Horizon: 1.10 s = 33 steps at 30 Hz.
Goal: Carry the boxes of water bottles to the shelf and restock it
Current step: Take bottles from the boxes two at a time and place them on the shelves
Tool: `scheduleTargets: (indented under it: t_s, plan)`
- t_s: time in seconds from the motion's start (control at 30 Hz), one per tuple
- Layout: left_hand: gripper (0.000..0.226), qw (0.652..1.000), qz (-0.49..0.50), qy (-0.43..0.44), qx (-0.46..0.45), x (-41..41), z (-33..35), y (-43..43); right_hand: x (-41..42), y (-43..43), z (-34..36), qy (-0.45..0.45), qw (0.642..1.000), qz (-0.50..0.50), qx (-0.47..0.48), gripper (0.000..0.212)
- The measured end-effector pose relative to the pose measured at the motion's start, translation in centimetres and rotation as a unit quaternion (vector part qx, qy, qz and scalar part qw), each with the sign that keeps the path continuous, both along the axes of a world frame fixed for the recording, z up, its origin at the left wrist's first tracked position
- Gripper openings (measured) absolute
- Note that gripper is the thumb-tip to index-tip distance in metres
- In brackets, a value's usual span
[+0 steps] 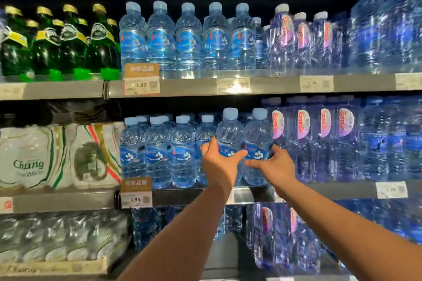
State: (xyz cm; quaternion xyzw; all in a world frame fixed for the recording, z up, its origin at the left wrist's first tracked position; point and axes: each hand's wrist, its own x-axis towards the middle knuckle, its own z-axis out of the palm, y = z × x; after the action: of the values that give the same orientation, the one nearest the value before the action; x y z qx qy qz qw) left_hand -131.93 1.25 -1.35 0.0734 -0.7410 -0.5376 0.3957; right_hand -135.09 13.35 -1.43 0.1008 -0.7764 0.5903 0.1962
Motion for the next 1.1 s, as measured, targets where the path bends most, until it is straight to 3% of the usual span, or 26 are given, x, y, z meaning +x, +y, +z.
scheduleTargets:
  t_s: [0.13, 0.3, 0.53, 0.63, 0.77, 1.0, 1.1]
  plan:
    - [0.090, 1.000, 0.024, 0.012, 0.012, -0.7, -0.1, 0.0, -1.1, -0.7, -0.5, 0.021, 0.999, -0.028, 0.005, 0.048]
    - [0.092, 0.999, 0.025, 0.007, 0.026, -1.5, 0.3, 0.8, -2.0, -0.7, -0.2, 0.038, 0.999, -0.038, 0.001, 0.033]
    - [0.093, 0.999, 0.039, -0.025, -0.014, -2.5, -0.3, 1.5, -2.9, -0.5, -1.1, 0.015, 0.996, -0.074, 0.044, 0.037]
    - [0.095, 0.995, 0.075, -0.054, -0.038, -2.7, -0.5, 1.6, -3.2, -0.7, -1.2, 0.008, 0.992, -0.101, 0.069, 0.045]
    - [0.091, 0.990, 0.107, -0.090, -0.028, -2.7, -1.0, 1.9, -3.2, -0.7, -1.6, 0.020, 0.988, -0.116, 0.095, 0.070]
    - [0.088, 0.982, 0.141, -0.095, -0.084, -2.6, -0.7, 1.8, -2.9, -0.5, -1.7, 0.031, 0.987, -0.103, 0.115, 0.066]
    - [0.088, 0.973, 0.154, -0.130, -0.109, -2.4, -0.6, 1.7, -3.1, -0.6, -1.8, 0.040, 0.985, -0.115, 0.124, 0.076]
